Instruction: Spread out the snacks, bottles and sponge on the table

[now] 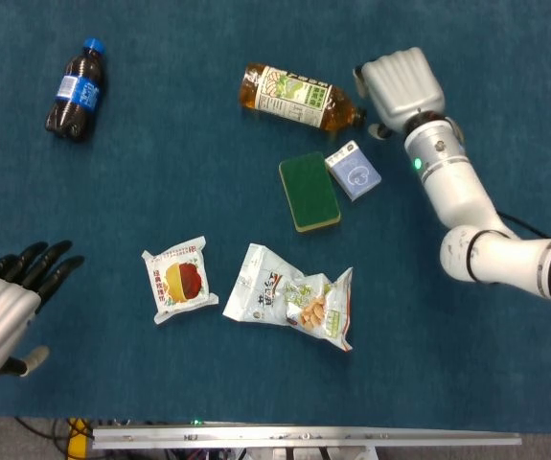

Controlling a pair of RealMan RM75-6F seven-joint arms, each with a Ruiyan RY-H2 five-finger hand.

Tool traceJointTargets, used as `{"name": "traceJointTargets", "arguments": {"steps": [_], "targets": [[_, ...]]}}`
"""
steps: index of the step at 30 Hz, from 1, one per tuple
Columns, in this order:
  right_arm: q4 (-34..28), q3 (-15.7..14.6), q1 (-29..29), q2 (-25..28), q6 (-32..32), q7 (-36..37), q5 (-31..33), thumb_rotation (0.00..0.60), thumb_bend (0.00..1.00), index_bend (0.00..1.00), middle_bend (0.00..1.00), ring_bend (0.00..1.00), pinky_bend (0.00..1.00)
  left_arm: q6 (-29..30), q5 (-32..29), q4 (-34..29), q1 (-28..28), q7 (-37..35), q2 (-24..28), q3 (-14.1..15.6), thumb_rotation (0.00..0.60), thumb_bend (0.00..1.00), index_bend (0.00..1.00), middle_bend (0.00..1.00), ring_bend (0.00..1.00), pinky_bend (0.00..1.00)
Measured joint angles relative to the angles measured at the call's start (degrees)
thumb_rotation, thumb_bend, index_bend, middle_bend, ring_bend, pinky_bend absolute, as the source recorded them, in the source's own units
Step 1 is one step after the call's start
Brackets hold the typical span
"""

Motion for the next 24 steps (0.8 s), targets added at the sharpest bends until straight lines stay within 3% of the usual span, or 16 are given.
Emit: {"name": "traceJointTargets", "arguments": {"steps": [8, 16, 24], "targets": [[1.9, 2.0, 3.6, -2.8, 1.0, -2.8, 4.8, 0.6, 0.02, 0.22, 0.33, 0.31, 0.53, 0.2, 0.6, -0.5, 0.6, 0.2, 0.7, 0.5, 0.6, 0.24, 0.0, 0.0, 0.0, 0.16], [9.2, 3.5, 8.1, -8.8, 1.1, -7.9, 12.0, 0.6, 0.02, 0.21, 0.32, 0.3, 0.52, -0.1, 0.9, -0.5, 0.9, -0.2, 1.2, 0.9, 0.6, 0.24, 0.0, 0.0, 0.0, 0.16], [16.5, 5.3, 11.3, -14.0, 0.0, -10.4, 14.7, 0.6, 0.02, 0.21, 0.33, 0.3, 0.51, -0.6, 0.8, -0.2, 0.9, -0.7, 1.4, 0.9, 0.6, 0.24, 0.0, 0.0, 0.0, 0.15]]}}
